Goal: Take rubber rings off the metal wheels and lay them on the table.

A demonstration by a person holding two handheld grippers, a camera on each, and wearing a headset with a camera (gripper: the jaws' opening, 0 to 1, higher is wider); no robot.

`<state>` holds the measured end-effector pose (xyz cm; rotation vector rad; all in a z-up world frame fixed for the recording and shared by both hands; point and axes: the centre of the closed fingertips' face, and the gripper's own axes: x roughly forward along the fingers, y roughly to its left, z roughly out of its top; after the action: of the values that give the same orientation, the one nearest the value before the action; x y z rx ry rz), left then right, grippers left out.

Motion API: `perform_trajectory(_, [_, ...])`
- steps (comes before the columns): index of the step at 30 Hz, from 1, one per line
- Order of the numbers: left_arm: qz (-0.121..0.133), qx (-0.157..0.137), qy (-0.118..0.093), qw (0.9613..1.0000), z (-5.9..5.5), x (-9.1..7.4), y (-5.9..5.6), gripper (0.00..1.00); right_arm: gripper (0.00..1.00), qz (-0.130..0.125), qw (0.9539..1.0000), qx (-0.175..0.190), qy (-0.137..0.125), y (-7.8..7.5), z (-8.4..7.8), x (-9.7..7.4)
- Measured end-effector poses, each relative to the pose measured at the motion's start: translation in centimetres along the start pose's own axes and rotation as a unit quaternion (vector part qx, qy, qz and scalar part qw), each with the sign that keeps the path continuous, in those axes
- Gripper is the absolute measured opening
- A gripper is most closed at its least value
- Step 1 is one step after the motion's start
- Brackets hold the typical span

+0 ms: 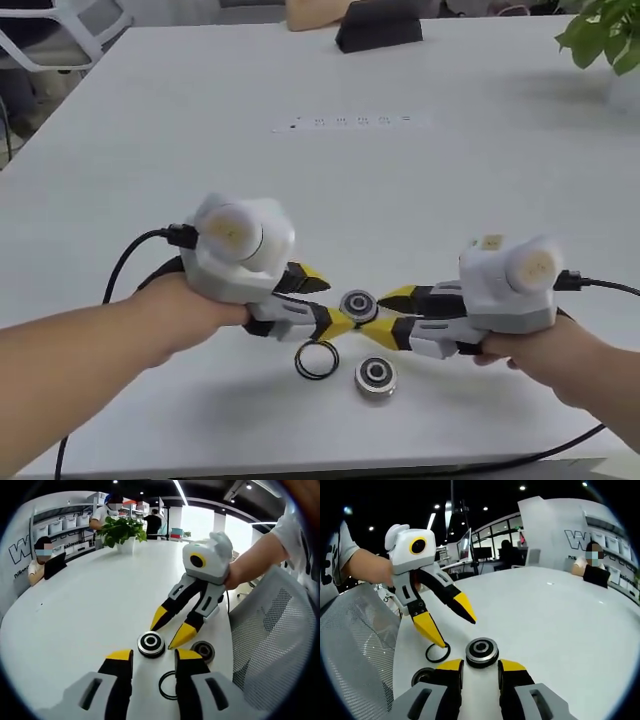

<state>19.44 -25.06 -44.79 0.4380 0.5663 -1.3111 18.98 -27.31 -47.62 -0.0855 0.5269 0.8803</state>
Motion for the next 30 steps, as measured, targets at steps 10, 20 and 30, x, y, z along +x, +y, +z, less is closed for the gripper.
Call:
perform_trajectory(10, [-0.002, 0.001, 0.005, 1.0000, -0.2, 0.8, 0.2, 0.24, 0.24, 0.001, 1.0000, -0.002, 0.002, 0.0, 0.0, 0.3])
perform_trajectory(20, [-0.002, 0.000, 0.008, 1.0000, -0.1, 1.7, 0.3, 0.19, 0.21, 0.000, 1.0000, -0.002, 0.000, -0.2, 0.0, 0.3])
perform_trajectory(30, [-0.003, 0.007, 0.012, 0.9999, 0.0, 2.3, 0.2, 0.15, 0.20, 0.000, 1.0000, -0.003, 0.002, -0.1, -0.2, 0.1])
